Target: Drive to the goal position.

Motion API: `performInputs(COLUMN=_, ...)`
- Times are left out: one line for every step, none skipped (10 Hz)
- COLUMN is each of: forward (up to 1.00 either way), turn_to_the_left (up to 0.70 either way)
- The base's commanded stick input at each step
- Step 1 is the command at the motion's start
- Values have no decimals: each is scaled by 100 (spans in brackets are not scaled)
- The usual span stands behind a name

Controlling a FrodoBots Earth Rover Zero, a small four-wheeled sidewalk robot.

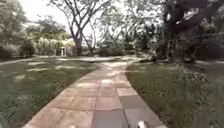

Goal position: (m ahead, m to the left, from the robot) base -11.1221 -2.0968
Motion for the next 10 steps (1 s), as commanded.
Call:
performInputs(forward=70, turn_to_the_left=0)
performInputs(forward=70, turn_to_the_left=0)
performInputs(forward=70, turn_to_the_left=0)
performInputs(forward=70, turn_to_the_left=0)
performInputs(forward=70, turn_to_the_left=0)
performInputs(forward=70, turn_to_the_left=0)
performInputs(forward=70, turn_to_the_left=0)
performInputs(forward=70, turn_to_the_left=0)
performInputs(forward=70, turn_to_the_left=0)
performInputs(forward=70, turn_to_the_left=0)
